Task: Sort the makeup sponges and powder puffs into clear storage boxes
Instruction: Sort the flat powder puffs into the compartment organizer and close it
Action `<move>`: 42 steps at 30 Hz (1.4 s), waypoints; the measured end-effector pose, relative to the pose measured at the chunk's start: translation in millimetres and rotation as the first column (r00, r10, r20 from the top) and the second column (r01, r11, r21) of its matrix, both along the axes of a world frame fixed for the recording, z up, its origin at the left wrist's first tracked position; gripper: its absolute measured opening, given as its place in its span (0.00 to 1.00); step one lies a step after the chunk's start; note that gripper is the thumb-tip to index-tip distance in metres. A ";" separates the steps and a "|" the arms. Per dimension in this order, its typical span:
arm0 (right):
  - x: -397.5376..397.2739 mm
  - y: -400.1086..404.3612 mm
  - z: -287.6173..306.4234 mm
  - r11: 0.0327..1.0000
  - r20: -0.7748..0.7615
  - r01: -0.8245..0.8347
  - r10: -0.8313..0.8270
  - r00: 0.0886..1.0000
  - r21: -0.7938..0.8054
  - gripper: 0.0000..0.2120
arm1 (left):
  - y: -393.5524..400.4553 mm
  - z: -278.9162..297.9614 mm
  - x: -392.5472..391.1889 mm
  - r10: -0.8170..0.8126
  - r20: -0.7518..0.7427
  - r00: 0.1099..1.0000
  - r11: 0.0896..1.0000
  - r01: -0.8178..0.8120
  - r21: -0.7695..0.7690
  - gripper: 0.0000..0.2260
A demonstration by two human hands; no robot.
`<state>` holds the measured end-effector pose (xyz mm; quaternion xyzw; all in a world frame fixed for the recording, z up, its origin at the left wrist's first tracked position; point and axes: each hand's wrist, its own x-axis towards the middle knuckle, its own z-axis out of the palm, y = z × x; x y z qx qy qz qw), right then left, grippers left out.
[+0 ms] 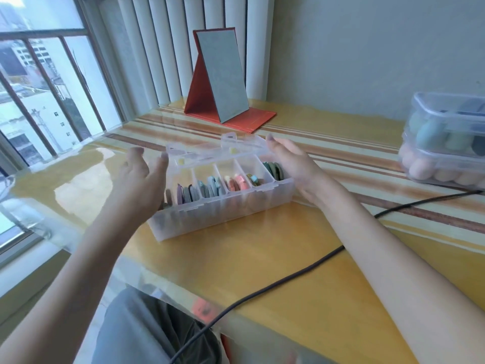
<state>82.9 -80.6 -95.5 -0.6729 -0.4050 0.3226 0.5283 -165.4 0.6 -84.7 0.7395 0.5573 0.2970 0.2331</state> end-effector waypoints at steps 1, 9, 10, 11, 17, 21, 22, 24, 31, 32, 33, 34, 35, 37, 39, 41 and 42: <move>0.0 -1.0 -1.8 1.000 -0.030 0.005 -0.004 1.000 0.026 0.36 | 6.0 -4.3 0.8 0.026 0.160 0.987 0.994 -0.008 -0.113 0.27; 3.5 -7.9 -4.6 0.961 -0.452 0.207 -0.105 0.886 0.182 0.25 | 30.3 -14.7 25.0 0.199 0.832 0.517 0.933 0.161 -0.323 0.18; 4.9 -9.7 -3.9 0.942 -0.502 0.275 -0.147 0.852 0.192 0.23 | 31.9 -14.3 31.3 0.191 0.832 0.520 0.933 0.167 -0.319 0.18; 6.7 -11.3 -3.6 0.926 -0.538 0.318 -0.167 0.827 0.202 0.22 | 34.9 -15.0 37.0 0.184 0.823 0.537 0.935 0.163 -0.316 0.18; 21.0 -20.2 -5.1 0.912 -0.547 0.350 -0.184 0.817 0.216 0.26 | 50.6 -19.3 63.6 0.123 0.795 0.595 0.920 0.232 -0.316 0.23; 26.1 -23.7 -5.3 0.923 -0.593 0.308 -0.116 0.796 0.232 0.29 | 54.9 -18.6 69.2 0.076 0.817 0.571 0.904 0.307 -0.299 0.21; 27.2 -24.1 -5.4 0.917 -0.597 0.326 -0.131 0.792 0.231 0.28 | 56.7 -18.6 71.7 0.074 0.829 0.554 0.912 0.298 -0.281 0.20; 28.2 -25.0 -5.9 0.901 -0.599 0.361 -0.154 0.786 0.242 0.26 | 61.1 -19.6 77.3 0.102 0.857 0.505 0.929 0.259 -0.263 0.20; 27.1 -21.6 -7.3 0.833 -0.585 0.395 -0.108 0.804 0.389 0.28 | 59.6 -25.9 77.9 0.229 0.922 0.313 0.891 0.313 -0.328 0.31; 26.5 -19.6 -8.7 0.827 -0.553 0.424 -0.171 0.815 0.370 0.29 | 55.8 -27.1 74.7 0.226 0.928 0.296 0.883 0.339 -0.323 0.31; 25.4 -18.2 -10.0 0.820 -0.516 0.454 -0.237 0.823 0.348 0.29 | 51.7 -27.7 71.4 0.201 0.935 0.291 0.874 0.377 -0.305 0.30; 23.8 -16.9 -12.3 0.808 -0.471 0.483 -0.299 0.830 0.338 0.27 | 46.2 -27.7 69.7 0.153 0.940 0.306 0.868 0.413 -0.276 0.27; 20.8 -16.3 -14.6 0.798 -0.407 0.497 -0.352 0.843 0.341 0.24 | 41.9 -28.4 68.8 0.072 0.930 0.361 0.868 0.437 -0.237 0.22; 16.0 -14.7 -21.0 0.783 -0.233 0.483 -0.423 0.876 0.393 0.13 | 33.5 -30.6 67.9 -0.120 0.849 0.514 0.890 0.435 -0.138 0.13; 14.7 -14.3 -26.0 0.780 -0.162 0.456 -0.430 0.888 0.429 0.07 | 29.1 -34.7 65.4 -0.229 0.764 0.604 0.899 0.431 -0.072 0.16; 17.0 -15.6 -28.2 0.782 -0.166 0.431 -0.400 0.901 0.451 0.03 | 25.6 -35.1 61.0 -0.253 0.746 0.616 0.893 0.445 -0.064 0.20; 17.8 -17.5 -28.5 0.784 -0.149 0.418 -0.396 0.906 0.458 0.05 | 24.5 -34.6 58.8 -0.254 0.748 0.613 0.890 0.451 -0.067 0.21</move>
